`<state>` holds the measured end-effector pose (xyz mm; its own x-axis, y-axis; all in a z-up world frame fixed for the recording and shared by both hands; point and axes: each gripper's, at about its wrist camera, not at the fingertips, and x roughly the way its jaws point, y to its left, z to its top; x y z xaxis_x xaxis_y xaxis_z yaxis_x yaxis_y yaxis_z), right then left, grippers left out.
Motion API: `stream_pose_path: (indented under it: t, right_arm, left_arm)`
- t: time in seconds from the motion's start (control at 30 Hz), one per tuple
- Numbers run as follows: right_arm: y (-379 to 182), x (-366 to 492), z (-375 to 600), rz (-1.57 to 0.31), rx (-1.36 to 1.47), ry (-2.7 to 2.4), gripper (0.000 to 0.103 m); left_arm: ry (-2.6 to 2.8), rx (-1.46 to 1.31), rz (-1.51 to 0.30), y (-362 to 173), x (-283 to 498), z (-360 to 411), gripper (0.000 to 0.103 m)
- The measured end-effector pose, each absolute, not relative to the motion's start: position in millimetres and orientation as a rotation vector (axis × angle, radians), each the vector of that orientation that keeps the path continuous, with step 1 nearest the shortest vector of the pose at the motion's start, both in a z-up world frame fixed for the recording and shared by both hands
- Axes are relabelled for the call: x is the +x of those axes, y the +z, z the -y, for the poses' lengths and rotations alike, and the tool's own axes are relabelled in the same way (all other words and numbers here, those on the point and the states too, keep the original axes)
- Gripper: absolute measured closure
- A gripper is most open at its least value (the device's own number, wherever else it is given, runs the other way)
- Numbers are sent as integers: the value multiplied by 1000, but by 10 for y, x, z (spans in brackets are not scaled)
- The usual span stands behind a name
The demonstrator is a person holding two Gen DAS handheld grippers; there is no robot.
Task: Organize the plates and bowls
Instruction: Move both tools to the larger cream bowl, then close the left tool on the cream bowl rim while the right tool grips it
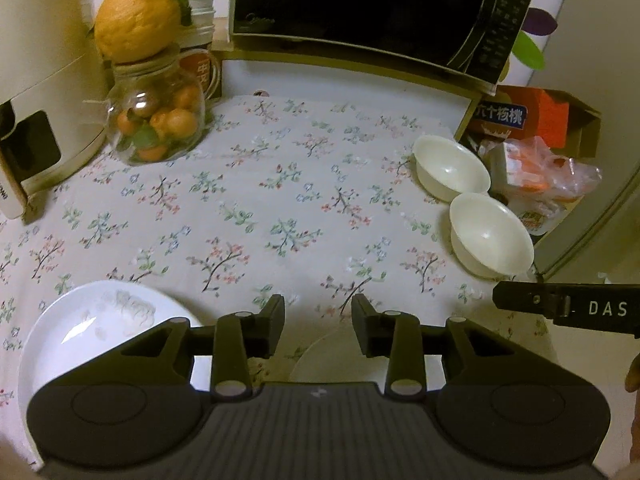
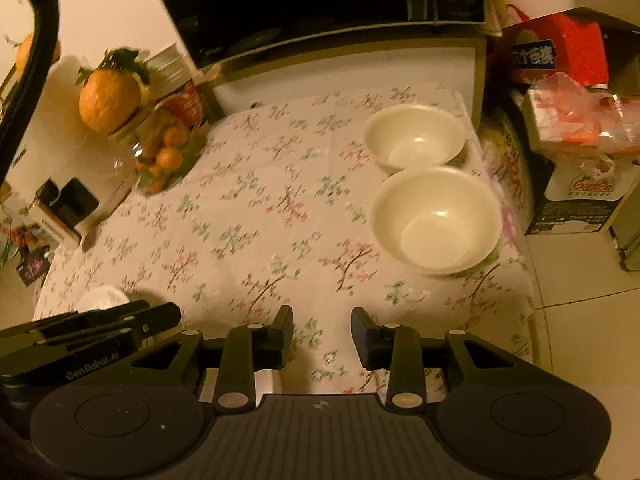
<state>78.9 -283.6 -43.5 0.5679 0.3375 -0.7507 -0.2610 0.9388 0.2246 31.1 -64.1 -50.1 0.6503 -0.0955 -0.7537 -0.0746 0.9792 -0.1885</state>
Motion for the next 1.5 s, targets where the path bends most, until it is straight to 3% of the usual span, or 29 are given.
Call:
stream_pose_path:
  t: [0.47,0.63,1.23,1.5]
  right_arm:
    - [-264,1089,3289,-827,162,234,63]
    - [-276,1257,3547,-821,223,162,61]
    - [-701,1789,3724,-958,359,89,56]
    - [-770,1816,3568,-998,312,115,60]
  left_arm:
    - [-68,-206,-840,-414,744,1000,64]
    - [-100,-205,-837,-456,977,1222,46]
    - [-74,-276,-955,-843,1527,1475,47]
    - [-105,-292,-977,-898,1612,1560,65]
